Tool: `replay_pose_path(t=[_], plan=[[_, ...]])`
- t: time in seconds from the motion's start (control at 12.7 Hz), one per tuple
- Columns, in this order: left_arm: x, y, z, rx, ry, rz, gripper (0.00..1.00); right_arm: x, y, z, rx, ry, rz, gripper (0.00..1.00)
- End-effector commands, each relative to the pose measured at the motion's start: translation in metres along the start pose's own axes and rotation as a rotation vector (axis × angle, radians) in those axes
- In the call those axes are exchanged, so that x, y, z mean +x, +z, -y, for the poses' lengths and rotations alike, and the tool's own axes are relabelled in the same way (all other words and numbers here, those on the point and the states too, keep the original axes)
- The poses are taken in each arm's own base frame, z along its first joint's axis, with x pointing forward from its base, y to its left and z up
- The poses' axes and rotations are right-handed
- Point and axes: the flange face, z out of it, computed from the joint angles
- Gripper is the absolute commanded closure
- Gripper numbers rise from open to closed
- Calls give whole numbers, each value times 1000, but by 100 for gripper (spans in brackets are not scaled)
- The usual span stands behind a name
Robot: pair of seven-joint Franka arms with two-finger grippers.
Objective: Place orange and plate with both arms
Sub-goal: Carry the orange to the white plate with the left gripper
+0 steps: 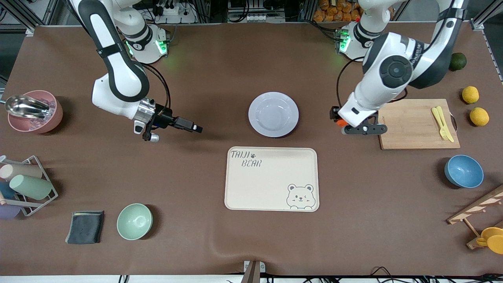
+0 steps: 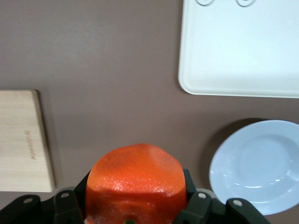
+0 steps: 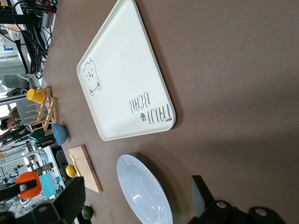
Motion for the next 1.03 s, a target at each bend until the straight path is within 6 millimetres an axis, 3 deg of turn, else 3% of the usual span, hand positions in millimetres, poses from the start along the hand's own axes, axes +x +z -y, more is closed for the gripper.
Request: replay_pose_path(t=[0.0,0.32,0.55,0.71,0.95], plan=[[-10,6,-58,-39,-29,39,100,-1,6,-12,29,-29,-23,0],[-23,40,-148,-34,-84,90,100,-7,19,-16,56,-31,-28,0],[-41,89,-200,14,-96,89,100,-8,21,-18,51,-31,-24,0],[-47,125,-219,31,-116,61,100,-7,22,-20,49,-30,-24,0],[-63,163,-238,61,-123,59,100,-8,23,-21,46,-48,-22,0]])
